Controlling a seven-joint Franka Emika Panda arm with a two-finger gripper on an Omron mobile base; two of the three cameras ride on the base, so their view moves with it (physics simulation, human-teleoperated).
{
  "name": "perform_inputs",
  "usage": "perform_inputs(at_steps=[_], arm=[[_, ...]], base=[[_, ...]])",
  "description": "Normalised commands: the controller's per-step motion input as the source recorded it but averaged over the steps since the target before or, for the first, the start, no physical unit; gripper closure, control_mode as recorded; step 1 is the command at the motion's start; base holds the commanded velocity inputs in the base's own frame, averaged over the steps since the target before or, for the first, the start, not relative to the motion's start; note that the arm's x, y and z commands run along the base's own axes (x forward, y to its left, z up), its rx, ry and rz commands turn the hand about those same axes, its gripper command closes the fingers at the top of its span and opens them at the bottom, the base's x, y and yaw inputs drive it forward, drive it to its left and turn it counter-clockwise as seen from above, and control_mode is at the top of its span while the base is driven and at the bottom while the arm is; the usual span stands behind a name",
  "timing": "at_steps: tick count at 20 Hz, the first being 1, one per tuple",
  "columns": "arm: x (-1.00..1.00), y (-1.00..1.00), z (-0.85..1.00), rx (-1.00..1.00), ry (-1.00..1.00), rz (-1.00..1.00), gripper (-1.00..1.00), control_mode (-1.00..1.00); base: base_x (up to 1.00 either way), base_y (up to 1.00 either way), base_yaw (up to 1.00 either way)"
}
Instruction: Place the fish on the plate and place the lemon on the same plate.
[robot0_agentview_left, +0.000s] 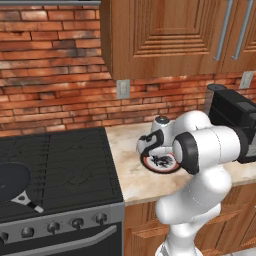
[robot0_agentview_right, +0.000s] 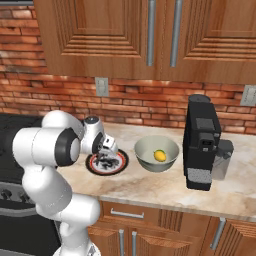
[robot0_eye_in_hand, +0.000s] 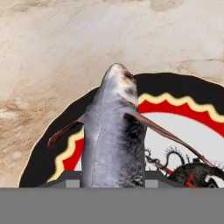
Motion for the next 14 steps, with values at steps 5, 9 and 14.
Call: perform_inputs(at_steps=[5,9,14], arm=[[0.0,0.0,-0.23,0.0,-0.07,0.0,1.0,-1.0],[0.0,-0.01,-0.04,0.0,-0.04,0.0,1.0,-1.0],[0.0,0.0,0.0,0.0,0.0,0.0,-1.0,-1.0]], base=[[0.0,0.0,0.0],[0.0,0.0,0.0],[0.0,0.0,0.0]])
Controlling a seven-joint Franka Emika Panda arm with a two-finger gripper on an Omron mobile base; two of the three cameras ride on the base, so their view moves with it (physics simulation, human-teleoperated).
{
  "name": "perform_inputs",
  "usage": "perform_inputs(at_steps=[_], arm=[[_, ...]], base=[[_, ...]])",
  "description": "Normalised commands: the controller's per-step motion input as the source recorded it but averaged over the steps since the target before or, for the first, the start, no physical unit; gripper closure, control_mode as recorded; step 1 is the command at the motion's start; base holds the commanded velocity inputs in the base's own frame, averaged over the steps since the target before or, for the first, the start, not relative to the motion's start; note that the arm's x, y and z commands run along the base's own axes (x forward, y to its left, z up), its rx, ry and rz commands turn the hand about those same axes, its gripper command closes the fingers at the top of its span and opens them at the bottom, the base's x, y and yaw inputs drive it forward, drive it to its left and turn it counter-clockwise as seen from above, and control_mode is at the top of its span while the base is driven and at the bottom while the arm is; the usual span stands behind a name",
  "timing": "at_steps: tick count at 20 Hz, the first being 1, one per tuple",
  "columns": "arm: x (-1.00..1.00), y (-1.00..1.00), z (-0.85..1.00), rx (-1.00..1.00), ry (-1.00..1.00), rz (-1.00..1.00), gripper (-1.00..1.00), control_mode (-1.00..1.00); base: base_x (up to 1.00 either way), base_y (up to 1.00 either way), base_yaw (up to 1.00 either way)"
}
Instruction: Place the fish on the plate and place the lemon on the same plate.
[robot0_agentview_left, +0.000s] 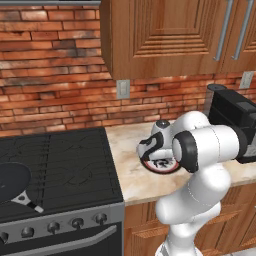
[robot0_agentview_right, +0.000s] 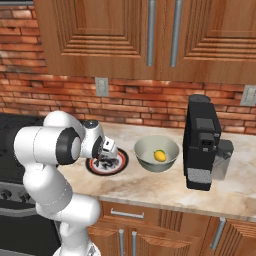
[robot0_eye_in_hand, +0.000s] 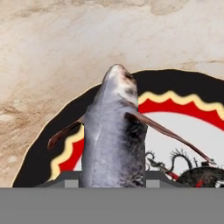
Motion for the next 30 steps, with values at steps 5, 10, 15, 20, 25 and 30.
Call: perform_inputs(at_steps=[5,10,15,20,25,30], arm=[[0.0,0.0,0.0,0.0,0.0,0.0,-1.0,-1.0],[0.0,0.0,0.21,0.0,-0.01,0.0,-1.0,-1.0],[0.0,0.0,0.67,0.0,-0.02,0.0,-1.0,-1.0],[-0.09,0.0,0.89,0.0,0.0,0.0,-1.0,-1.0],[-0.28,-0.06,0.83,0.0,0.0,0.0,-1.0,-1.0],[-0.48,-0.18,0.83,0.0,0.0,0.0,-1.0,-1.0]], base=[[0.0,0.0,0.0],[0.0,0.0,0.0],[0.0,0.0,0.0],[0.0,0.0,0.0],[0.0,0.0,0.0],[0.0,0.0,0.0]])
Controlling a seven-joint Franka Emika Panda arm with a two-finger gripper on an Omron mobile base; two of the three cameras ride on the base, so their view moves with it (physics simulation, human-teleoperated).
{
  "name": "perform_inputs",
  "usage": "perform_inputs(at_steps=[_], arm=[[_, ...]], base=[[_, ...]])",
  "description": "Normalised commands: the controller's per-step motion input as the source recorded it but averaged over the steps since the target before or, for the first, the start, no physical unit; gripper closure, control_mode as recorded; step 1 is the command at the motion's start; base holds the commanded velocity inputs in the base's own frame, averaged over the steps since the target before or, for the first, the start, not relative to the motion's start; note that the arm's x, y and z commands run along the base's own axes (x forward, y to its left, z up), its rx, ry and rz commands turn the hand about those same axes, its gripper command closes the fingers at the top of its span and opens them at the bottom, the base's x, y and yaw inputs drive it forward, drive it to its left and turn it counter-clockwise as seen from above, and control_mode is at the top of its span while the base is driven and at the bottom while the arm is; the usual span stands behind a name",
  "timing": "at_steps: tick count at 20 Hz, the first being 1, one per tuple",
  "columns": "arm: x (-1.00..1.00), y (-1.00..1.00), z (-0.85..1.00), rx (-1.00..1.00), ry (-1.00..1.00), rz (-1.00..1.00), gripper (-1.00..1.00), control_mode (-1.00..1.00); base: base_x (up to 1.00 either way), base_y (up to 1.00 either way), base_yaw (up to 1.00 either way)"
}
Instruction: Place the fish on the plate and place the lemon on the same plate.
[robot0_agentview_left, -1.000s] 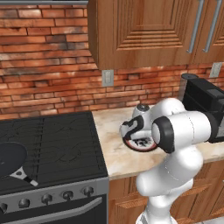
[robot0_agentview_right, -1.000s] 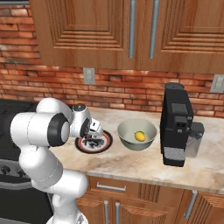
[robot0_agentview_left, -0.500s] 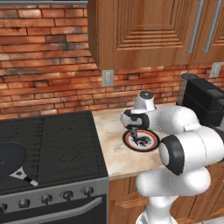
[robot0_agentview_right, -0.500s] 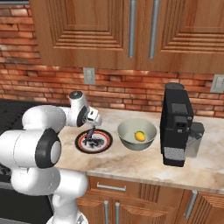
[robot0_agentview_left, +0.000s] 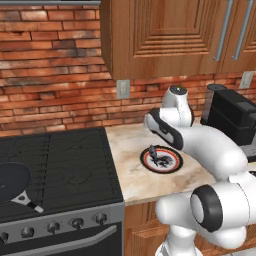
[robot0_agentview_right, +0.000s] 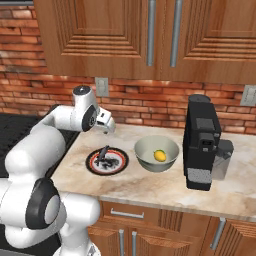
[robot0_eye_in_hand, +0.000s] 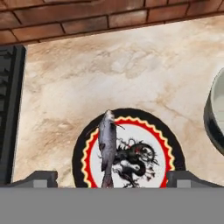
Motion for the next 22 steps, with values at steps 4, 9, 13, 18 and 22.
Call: perform_inputs(at_steps=[4,9,13,18,22], arm=[[-0.35,-0.44,0.54,0.0,0.0,0.0,-1.0,-1.0],[-0.01,-0.65,0.11,-0.14,0.01,0.01,-1.0,-1.0],[0.0,-0.67,0.09,-0.19,0.0,0.04,-1.0,-1.0],[-0.03,-0.75,0.08,-0.16,0.05,0.02,-1.0,-1.0],[-0.11,-0.72,0.0,-0.01,0.03,0.0,-1.0,-1.0]], base=[[0.0,0.0,0.0],[0.0,0.0,0.0],[0.0,0.0,0.0],[0.0,0.0,0.0],[0.0,0.0,0.0]])
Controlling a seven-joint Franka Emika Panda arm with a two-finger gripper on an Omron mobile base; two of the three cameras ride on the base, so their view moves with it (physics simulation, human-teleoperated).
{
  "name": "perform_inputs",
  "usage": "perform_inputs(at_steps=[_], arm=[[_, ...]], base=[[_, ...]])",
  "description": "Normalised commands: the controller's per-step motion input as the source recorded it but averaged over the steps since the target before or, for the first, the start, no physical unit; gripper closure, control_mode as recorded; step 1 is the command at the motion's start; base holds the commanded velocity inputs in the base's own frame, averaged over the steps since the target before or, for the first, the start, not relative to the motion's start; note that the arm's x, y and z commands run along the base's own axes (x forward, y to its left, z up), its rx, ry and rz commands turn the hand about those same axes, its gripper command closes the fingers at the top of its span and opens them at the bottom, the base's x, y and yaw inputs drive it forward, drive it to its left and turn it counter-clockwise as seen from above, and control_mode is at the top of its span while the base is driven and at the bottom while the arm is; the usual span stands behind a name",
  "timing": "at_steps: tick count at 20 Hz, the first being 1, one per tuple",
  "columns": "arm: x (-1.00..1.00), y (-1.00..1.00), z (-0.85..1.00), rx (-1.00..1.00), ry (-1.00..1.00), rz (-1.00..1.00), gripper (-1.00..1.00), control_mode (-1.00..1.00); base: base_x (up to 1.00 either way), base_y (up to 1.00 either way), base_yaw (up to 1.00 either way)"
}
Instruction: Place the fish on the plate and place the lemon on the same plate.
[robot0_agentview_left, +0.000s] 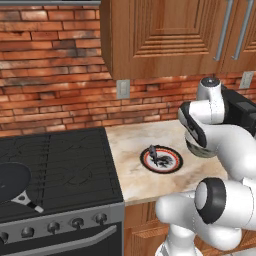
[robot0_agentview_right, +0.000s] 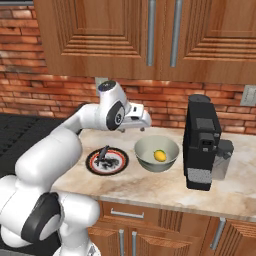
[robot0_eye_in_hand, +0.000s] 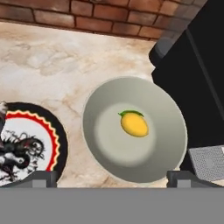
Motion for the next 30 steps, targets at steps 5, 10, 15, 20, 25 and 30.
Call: perform_inputs(at_steps=[5,10,15,20,25,30], arm=[[-0.11,-0.58,0.03,0.07,0.03,0.0,-1.0,-1.0],[-0.04,-0.2,0.01,0.09,0.03,0.0,-1.0,-1.0],[0.0,0.0,0.0,0.11,0.0,0.0,-1.0,-1.0],[0.0,0.0,-0.1,0.09,0.01,0.0,-1.0,-1.0],[0.15,0.0,-0.54,0.02,0.11,0.0,-1.0,-1.0],[0.29,0.0,-0.75,0.0,0.07,0.0,-1.0,-1.0]], base=[[0.0,0.0,0.0],[0.0,0.0,0.0],[0.0,0.0,0.0],[0.0,0.0,0.0],[0.0,0.0,0.0],[0.0,0.0,0.0]])
